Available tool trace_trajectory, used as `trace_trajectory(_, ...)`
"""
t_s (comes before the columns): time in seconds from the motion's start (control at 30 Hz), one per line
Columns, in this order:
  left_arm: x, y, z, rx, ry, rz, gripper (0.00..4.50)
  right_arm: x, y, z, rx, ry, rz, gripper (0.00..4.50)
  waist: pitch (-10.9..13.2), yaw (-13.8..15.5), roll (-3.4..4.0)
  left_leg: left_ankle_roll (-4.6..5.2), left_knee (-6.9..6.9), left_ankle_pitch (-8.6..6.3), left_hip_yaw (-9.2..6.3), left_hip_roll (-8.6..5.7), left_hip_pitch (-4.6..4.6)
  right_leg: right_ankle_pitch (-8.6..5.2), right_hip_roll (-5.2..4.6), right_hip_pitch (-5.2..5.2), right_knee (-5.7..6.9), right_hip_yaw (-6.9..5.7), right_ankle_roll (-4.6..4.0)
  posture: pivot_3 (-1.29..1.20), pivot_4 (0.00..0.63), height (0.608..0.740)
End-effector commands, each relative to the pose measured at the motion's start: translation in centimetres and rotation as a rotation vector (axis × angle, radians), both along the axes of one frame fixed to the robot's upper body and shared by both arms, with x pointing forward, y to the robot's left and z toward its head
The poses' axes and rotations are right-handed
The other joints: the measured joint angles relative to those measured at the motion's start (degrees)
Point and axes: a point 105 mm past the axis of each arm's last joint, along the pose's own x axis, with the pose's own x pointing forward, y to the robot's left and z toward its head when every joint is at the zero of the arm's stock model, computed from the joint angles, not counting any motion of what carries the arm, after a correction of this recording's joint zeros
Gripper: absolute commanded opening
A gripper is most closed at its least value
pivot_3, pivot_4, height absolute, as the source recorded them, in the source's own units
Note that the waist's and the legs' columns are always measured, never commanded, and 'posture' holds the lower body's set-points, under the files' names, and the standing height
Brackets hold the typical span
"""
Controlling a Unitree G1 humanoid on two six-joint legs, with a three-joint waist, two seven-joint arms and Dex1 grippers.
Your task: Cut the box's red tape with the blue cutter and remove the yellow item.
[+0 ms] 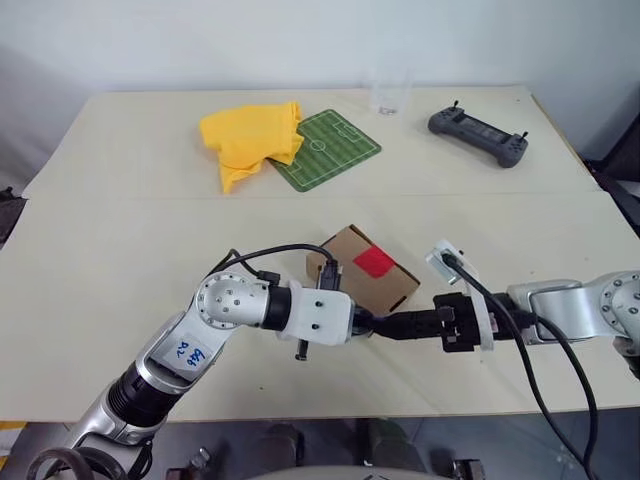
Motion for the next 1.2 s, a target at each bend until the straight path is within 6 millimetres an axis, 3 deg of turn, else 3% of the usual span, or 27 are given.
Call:
trace_trajectory(0.03, -0.7, -0.1, 0.7, -0.011, -0.041, -0.034, 0.42, 0.0, -0.3, 0.4, -0.002, -0.025, -0.015, 0.10, 0.0, 0.0, 0.00, 0.00, 0.00, 0.00, 0.00, 0.00, 0.00, 0.00, 0.00, 0.00, 0.00, 0.00, 0.00, 0.00, 0.150, 0.740)
trace_trajectory(0.2, -1.1, -0.1, 0.8, -0.042, 0.001, -0.049, 0.42, -0.3, -0.2, 0.5, 0.009, -0.030, -0.005, 0.10, 0.0, 0.0, 0.00, 0.00, 0.00, 0.00, 0.00, 0.00, 0.00, 0.00, 0.00, 0.00, 0.01, 0.00, 0.00, 0.00, 0.150, 0.740)
trace_trajectory(0.4, -1.5, 0.9, 2.2, -0.156, 0.079, -0.037, 2.39, -1.1, -0.9, 1.8, 0.026, -0.066, 0.024, 0.10, 0.0, 0.0, 0.00, 0.01, 0.03, -0.01, -0.01, 0.00, -0.02, 0.00, -0.01, 0.00, 0.00, 0.00, 0.00, 0.00, 0.150, 0.740)
trace_trajectory(0.53, -2.4, 4.5, 2.6, -0.240, 0.295, -0.040, 3.62, -2.6, -2.0, 3.5, 0.059, -0.126, 0.042, 0.10, 0.0, -0.1, 0.01, 0.02, -0.06, -0.01, -0.02, 0.05, -0.01, -0.02, 0.02, -0.01, 0.00, -0.01, -0.03, 0.00, 0.150, 0.740)
trace_trajectory(0.73, 1.5, 8.6, 2.9, -0.367, 0.378, 0.154, 3.65, -5.1, -3.9, 4.5, 0.007, -0.171, 0.027, 0.10, 0.0, 0.6, 0.01, 0.06, 0.11, -0.04, -0.01, 0.01, 0.05, -0.01, 0.01, 0.11, 0.05, -0.08, -0.01, 0.00, 0.150, 0.740)
trace_trajectory(0.83, 3.0, 9.6, 2.8, -0.437, 0.421, 0.194, 3.13, -5.0, -5.5, 5.1, -0.023, -0.237, -0.095, 0.10, 0.0, 0.9, -0.04, 0.10, 0.15, -0.06, 0.07, -0.01, 0.07, 0.02, 0.03, 0.11, 0.07, -0.09, 0.05, 0.00, 0.150, 0.740)
trace_trajectory(0.93, 3.8, 9.8, 2.0, -0.437, 0.441, 0.210, 2.18, -4.8, -7.0, 5.0, -0.048, -0.277, -0.228, 0.10, 0.0, 1.1, -0.09, 0.12, 0.14, -0.07, 0.13, -0.01, 0.07, 0.04, 0.04, 0.10, 0.06, -0.07, 0.07, 0.00, 0.150, 0.740)
trace_trajectory(1.13, 4.9, 8.4, 1.2, -0.426, 0.456, 0.194, 0.28, -4.0, -8.3, 5.9, -0.094, -0.387, -0.396, 0.10, 0.0, 1.0, -0.09, 0.12, 0.13, -0.07, 0.20, -0.02, 0.08, 0.05, 0.04, 0.08, 0.07, 0.00, 0.10, 0.00, 0.150, 0.740)
trace_trajectory(1.2, 5.5, 7.6, 1.3, -0.429, 0.454, 0.187, 0.00, -3.7, -8.4, 6.2, -0.092, -0.408, -0.412, 0.10, 0.0, 1.0, -0.10, 0.11, 0.14, -0.07, 0.22, -0.03, 0.10, 0.06, 0.04, 0.08, 0.10, -0.01, 0.12, 0.00, 0.150, 0.740)
